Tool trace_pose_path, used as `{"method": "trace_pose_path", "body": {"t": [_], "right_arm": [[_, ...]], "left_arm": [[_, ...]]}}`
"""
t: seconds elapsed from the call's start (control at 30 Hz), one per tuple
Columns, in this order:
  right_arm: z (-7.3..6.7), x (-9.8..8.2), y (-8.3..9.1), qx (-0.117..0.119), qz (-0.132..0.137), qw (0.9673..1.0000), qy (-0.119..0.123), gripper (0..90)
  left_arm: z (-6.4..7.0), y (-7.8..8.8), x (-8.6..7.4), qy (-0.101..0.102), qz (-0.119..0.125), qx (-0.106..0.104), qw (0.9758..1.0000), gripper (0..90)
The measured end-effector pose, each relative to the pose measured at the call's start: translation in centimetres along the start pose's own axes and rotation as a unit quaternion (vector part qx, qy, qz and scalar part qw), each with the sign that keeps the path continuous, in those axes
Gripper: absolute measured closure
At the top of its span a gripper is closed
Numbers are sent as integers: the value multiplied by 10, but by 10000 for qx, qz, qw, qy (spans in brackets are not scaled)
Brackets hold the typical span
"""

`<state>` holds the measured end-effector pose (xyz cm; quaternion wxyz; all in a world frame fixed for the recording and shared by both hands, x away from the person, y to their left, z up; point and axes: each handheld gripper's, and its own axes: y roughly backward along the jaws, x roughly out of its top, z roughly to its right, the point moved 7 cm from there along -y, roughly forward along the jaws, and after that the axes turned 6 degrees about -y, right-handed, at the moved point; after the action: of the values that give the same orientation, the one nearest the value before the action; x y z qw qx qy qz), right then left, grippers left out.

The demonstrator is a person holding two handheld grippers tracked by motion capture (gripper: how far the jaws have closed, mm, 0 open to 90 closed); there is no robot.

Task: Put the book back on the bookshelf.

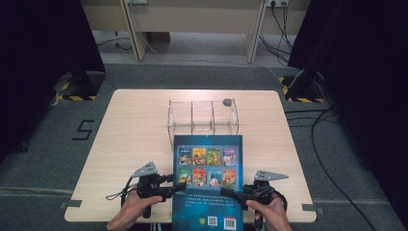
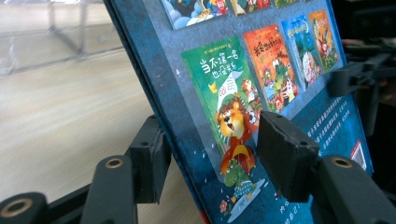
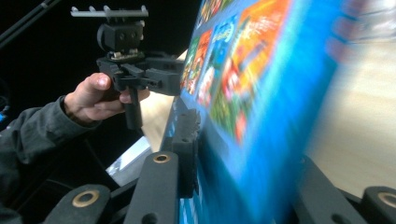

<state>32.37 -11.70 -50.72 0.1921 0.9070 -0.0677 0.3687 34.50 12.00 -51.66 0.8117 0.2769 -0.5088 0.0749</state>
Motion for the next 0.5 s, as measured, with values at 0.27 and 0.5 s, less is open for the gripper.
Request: {"method": "trace_pose_path", "body": {"t": [0.27, 0.5], "right_arm": [[-15, 5, -14, 136, 235, 9996, 114, 770], [-24, 12, -12, -13, 519, 9986, 134, 784]], "left_arm": [[-2, 2, 1, 257, 67, -85, 9996, 439], [-2, 3, 4, 333, 247, -143, 9990, 430]]}}
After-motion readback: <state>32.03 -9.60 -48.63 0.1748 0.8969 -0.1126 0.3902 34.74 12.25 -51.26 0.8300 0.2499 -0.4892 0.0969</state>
